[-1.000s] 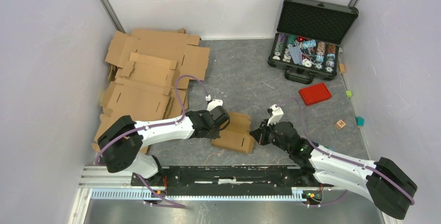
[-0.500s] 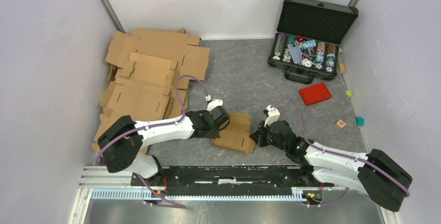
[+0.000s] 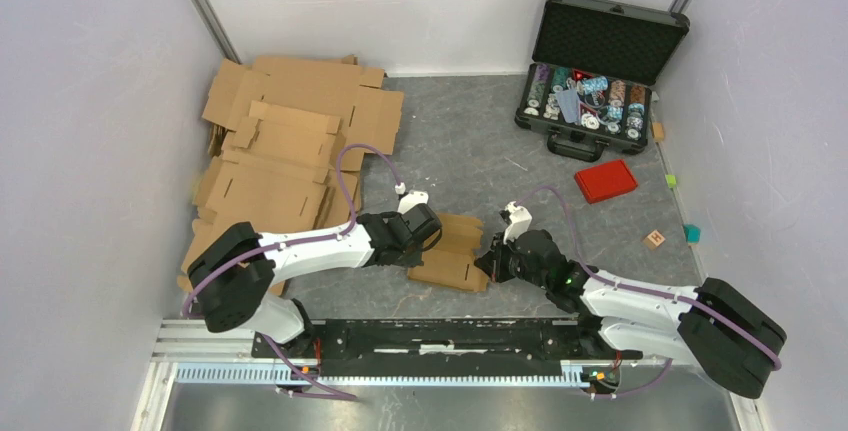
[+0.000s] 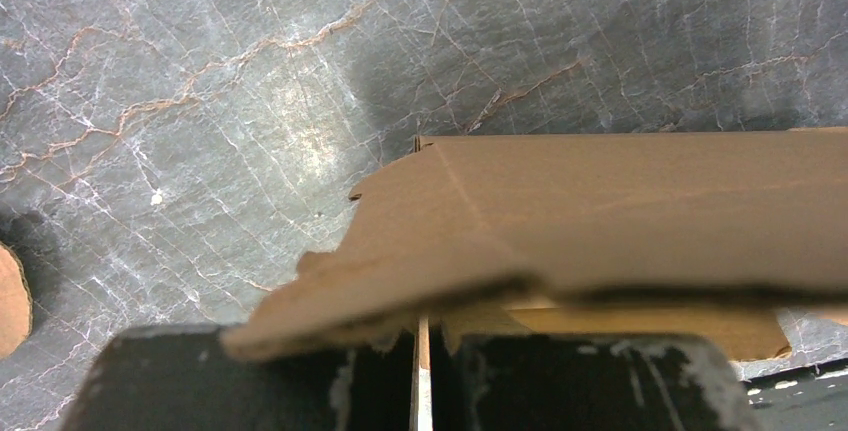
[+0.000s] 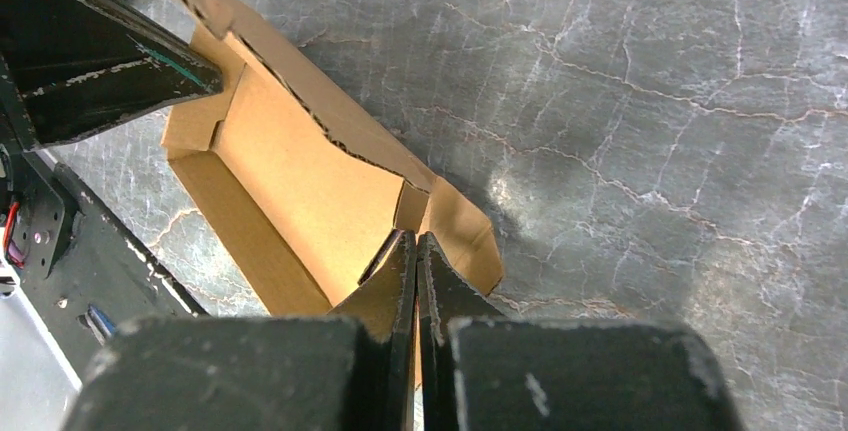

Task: Fold the paper box
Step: Fold the paper box at the center of the board.

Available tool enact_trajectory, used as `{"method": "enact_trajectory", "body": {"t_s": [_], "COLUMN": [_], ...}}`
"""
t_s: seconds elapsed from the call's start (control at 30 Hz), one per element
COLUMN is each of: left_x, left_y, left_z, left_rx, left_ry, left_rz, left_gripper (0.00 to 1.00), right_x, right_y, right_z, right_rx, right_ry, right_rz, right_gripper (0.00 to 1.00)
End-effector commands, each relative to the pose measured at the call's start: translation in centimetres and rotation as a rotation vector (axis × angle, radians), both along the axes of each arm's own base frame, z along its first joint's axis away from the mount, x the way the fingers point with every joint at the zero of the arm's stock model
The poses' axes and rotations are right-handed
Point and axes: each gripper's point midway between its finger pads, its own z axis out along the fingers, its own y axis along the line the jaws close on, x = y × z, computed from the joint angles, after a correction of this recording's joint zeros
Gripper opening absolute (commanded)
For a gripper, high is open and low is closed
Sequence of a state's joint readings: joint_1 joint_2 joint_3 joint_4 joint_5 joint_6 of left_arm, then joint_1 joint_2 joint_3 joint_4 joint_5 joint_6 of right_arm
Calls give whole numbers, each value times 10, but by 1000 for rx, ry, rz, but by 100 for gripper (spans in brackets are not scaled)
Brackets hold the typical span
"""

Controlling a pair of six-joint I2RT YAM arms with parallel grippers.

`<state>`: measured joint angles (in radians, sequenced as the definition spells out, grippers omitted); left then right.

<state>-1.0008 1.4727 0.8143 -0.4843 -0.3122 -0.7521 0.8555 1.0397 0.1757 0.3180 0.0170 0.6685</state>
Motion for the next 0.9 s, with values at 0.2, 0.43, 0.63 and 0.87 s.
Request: {"method": "enact_trajectory", "body": {"t_s": [0.2, 0.43, 0.63, 0.87], "left_x": [0, -1, -1, -2], "left_y": [-12, -15, -17, -16], "left_z": [6, 4, 5, 5], "left_rx": [-41, -37, -40, -39], "left_ry": [-4, 3, 2, 1], "left_rz": [7, -1, -4, -3], "left_gripper": [2, 2, 2, 2], "right_x": [18, 24, 26, 27], "right_y": [22, 25, 29, 23], "right_z": [31, 35, 32, 23], "right_rx": [95, 160, 178, 149], "right_ry": [-87, -120, -112, -109], "right_rz": [12, -23, -29, -48], "right_gripper": [0, 0, 0, 0]}}
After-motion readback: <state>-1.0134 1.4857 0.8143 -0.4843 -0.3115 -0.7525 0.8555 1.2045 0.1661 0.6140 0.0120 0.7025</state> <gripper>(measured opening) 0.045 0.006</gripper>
